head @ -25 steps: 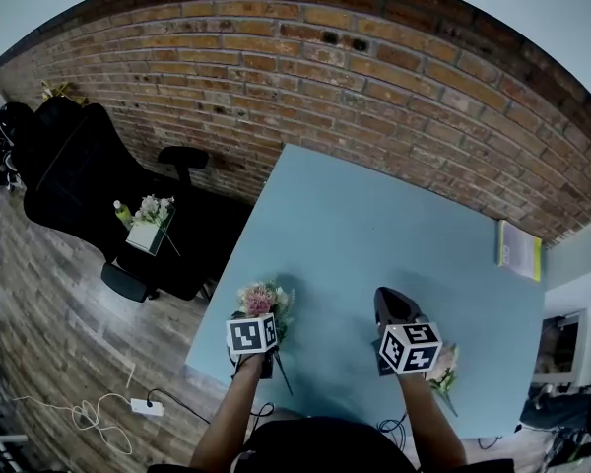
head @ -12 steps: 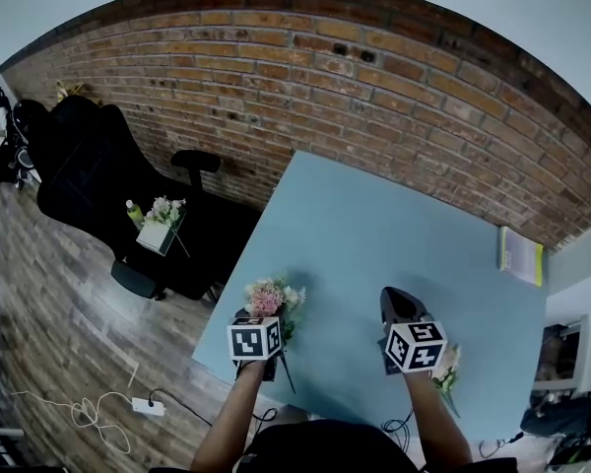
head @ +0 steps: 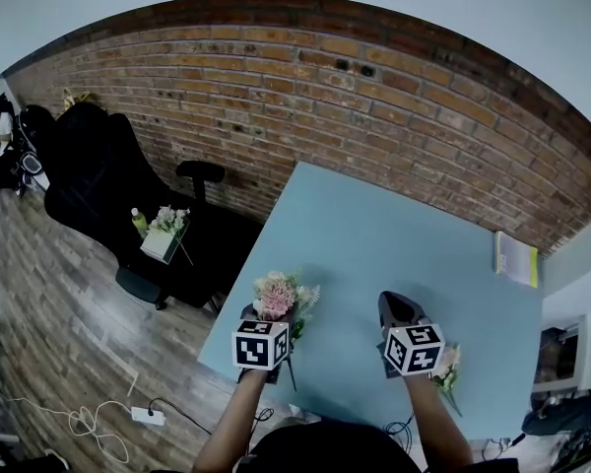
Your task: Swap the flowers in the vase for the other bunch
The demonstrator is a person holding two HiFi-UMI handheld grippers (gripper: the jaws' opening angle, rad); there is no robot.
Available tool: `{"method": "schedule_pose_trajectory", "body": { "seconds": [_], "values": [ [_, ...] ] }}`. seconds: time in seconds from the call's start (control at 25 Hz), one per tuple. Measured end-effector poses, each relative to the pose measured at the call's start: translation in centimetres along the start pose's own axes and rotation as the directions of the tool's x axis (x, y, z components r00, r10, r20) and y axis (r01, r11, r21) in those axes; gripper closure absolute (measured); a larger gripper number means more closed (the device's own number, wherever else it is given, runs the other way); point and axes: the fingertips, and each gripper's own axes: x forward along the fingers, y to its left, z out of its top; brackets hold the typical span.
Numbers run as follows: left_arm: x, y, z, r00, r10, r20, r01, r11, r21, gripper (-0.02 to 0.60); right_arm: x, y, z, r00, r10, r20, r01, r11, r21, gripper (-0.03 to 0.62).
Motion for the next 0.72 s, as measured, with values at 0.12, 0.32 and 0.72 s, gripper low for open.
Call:
{"method": "schedule_pose_trajectory", "body": {
  "seconds": [0.12, 0.32, 0.72],
  "values": [
    [-0.6, -0.9, 0.8, 0.999, -0.044, 0.031, 0.044, 0.999, 0.006, 0.38, -0.8, 0.2, 0.1, 1.0, -0.007, 0.008, 0.008, 1.0, -0.009, 0.58],
    [-0.8, -3.3, 2.2, 0.991, -0.11, 0.072, 0.108, 0.994, 0.029, 0.38, -2.0, -0.7, 0.2, 1.0, -0.021, 0.016, 0.021, 1.0, -0.013, 0.58],
    [-0.3, -9.1, 2.8, 0.982, -0.172, 0.078, 0.164, 0.981, 0.104, 0.38, -5.6, -3.8, -0.4, 0.997, -0.063, 0.047, 0.062, 0.998, 0.016, 0.58]
  ]
}}
